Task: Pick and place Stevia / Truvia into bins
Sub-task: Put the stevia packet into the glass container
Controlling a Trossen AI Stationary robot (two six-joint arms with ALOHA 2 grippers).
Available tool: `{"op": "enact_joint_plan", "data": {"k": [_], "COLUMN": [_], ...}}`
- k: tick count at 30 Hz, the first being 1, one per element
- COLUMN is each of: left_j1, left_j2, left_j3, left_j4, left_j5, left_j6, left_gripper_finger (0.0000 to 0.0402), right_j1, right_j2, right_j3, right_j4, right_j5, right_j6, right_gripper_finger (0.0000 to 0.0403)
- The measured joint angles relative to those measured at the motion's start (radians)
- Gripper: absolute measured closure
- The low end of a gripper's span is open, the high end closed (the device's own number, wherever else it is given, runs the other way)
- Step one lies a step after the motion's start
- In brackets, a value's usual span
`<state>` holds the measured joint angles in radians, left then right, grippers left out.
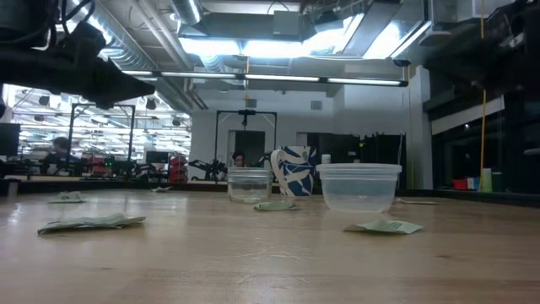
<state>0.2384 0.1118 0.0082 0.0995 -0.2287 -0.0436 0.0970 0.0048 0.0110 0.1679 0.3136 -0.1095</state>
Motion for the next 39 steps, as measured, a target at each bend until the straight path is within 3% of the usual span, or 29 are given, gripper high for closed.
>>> {"op": "enact_joint_plan", "data": {"k": [5, 14, 18, 27, 31, 39], "left_j1": [0.000, 0.000, 0.000, 0.000, 0.000, 0.000], "left_j2": [0.074, 0.237, 0.324, 0.566, 0.683, 0.885], "left_j3": [0.010, 0.108, 0.144, 0.269, 0.366, 0.621], "left_j4": [0.061, 0.064, 0.064, 0.037, -0.082, -0.489], "left_j5": [-0.008, -0.053, -0.088, -0.128, -0.157, -0.255], "left_j6": [-0.006, 0.002, -0.005, -0.048, -0.074, -0.204], "left_gripper_finger": [0.0398, 0.0398, 0.0398, 0.0398, 0.0398, 0.0398], "right_j1": [-0.071, -0.194, -0.235, -0.306, -0.328, -0.362], "right_j2": [0.028, 0.289, 0.414, 0.651, 0.712, 0.733], "right_j3": [0.085, 0.172, 0.205, 0.220, 0.220, 0.220], "right_j4": [-0.035, -0.036, -0.026, 0.209, 0.257, 0.284], "right_j5": [0.000, -0.007, -0.071, -0.290, -0.307, -0.308], "right_j6": [-0.052, -0.020, 0.001, -0.031, -0.054, -0.051], "right_gripper_finger": [0.0398, 0.0398, 0.0398, 0.0398, 0.0398, 0.0398]}}
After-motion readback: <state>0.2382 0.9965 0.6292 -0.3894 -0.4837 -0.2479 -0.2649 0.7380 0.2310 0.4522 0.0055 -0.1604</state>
